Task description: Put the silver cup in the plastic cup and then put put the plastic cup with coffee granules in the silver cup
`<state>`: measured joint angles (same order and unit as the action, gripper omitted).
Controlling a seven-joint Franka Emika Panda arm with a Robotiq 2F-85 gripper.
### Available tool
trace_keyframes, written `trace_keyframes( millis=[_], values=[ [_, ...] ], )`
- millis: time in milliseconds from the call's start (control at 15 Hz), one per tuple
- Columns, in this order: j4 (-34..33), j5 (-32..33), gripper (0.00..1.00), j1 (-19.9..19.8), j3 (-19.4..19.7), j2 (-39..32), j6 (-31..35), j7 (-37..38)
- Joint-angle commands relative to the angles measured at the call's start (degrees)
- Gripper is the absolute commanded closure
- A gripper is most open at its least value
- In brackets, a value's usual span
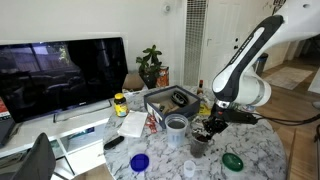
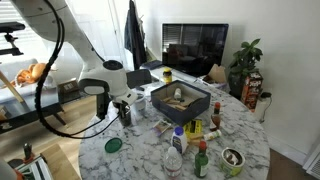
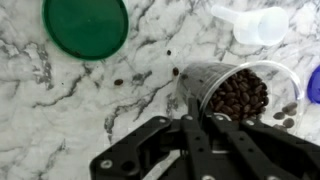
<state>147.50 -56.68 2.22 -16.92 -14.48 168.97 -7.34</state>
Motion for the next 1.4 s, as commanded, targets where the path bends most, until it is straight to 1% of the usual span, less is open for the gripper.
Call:
trace_keyframes(
  millis=[0,133,267,333,533,600,667,933,1000,1133,1200,1267,1333],
  values=[
    [1.2,1.5,0.99,0.7,0.3,0.8,0.1,0.3],
    [1.8,3.3,0.99,0.7,0.7,1.6,-0.9,0.3],
    [3.0,6.3,0.99,0.4,1.5,4.7,-3.7,0.7],
    [3.5,7.9,0.99,-0.2,1.6,6.6,-6.0,-0.4],
    [5.2,13.5,0.99,-0.6,3.2,13.1,-10.8,1.0],
    [5.2,14.1,0.99,-1.0,3.4,15.7,-12.7,0.3],
    [5.0,16.1,0.99,0.5,5.4,18.0,-14.2,1.4],
    [2.1,23.5,0.99,1.3,7.9,25.8,-19.2,4.3],
    [1.0,25.0,0.99,1.4,8.4,26.7,-20.5,5.0],
    [-1.9,26.0,0.99,2.3,9.1,27.0,-22.1,5.6],
    [-3.2,24.8,0.99,3.4,9.6,25.6,-21.4,4.0],
    [-4.1,25.5,0.99,3.7,9.4,24.6,-20.8,5.3],
    [-4.9,24.5,0.99,4.4,9.5,23.1,-19.9,4.5]
  ],
)
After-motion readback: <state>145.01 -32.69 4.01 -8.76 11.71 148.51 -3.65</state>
